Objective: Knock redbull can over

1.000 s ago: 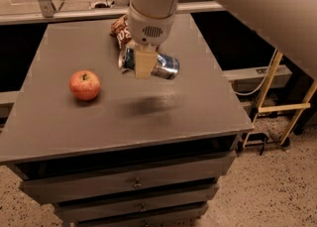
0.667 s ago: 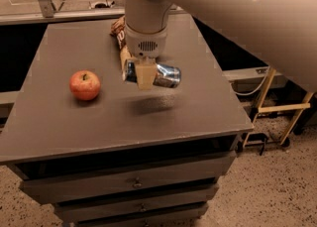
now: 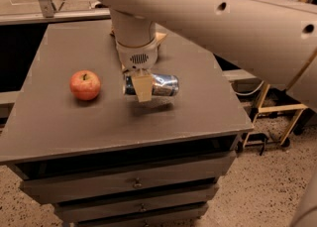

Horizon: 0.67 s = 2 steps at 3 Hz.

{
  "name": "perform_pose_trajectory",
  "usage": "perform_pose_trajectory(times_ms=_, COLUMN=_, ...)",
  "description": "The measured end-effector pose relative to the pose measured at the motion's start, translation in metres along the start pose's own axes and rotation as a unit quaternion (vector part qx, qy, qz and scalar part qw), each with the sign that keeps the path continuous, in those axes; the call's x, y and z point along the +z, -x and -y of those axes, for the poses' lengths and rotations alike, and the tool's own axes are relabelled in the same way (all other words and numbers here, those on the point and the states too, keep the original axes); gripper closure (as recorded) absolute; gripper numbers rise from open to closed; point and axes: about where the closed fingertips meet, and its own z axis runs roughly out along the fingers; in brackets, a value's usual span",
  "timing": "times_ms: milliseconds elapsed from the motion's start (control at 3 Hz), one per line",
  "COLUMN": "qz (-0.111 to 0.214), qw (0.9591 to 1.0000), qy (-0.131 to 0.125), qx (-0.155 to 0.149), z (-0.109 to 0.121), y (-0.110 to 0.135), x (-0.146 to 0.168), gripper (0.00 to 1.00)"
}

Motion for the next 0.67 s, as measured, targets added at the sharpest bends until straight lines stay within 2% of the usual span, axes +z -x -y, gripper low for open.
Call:
perform_pose_trajectory(times_ms=333, qz=0.003, qw=0.9999, qy=0.015, qx=0.001, z=-0.0039, y=0.0005, x=0.0105, gripper=0.13)
perform_pose_trajectory(times_ms=667, qz=0.026, qw=0.9992, qy=0.029, qx=0.005, z=-0.0078, y=0.0034, x=0.0179, gripper=0.0)
